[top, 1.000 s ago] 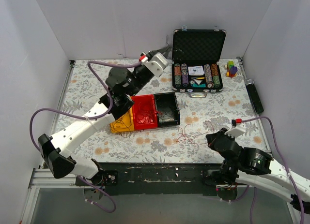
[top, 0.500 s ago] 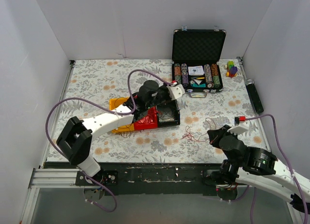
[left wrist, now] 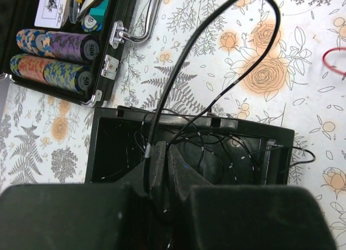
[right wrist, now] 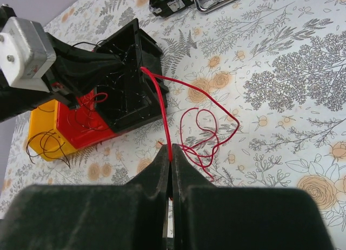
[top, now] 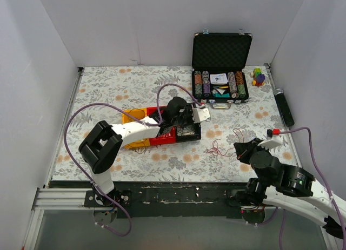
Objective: Untangle the cables
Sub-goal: Place the cable in the bin.
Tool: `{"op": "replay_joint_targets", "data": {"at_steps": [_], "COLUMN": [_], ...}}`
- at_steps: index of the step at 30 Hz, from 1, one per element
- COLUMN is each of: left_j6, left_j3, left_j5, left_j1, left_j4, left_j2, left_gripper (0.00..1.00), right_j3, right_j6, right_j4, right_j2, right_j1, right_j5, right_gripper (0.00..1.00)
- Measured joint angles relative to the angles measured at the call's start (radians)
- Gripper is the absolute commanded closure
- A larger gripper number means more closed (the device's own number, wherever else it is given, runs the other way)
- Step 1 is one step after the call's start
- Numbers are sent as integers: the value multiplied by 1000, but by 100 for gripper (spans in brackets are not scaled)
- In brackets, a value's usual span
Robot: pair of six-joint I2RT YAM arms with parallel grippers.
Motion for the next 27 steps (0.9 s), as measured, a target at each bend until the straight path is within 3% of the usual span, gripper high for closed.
{"op": "replay_joint_targets", "data": {"at_steps": [3,10,14,27], "left_j6": [-15,-61,-83,-167], "left_j3": [29,118,176,438], "left_j5": [-13,-20,37,322], "left_j1": [0,9,41,194], "left_j4": [-34,-140,-255,-615], "left_j2": [23,38,29,57], "left_gripper": [85,41,34,32], "right_j3": [7,10,10,10], "right_j6": [-15,-42,-53,-82], "right_j4": [5,7,17,59], "right_j2": [0,3,12,78], "right_j1": [0,0,0,0], "right_j5": [4,3,2,-23], "right_gripper": [99,99,99,99]}}
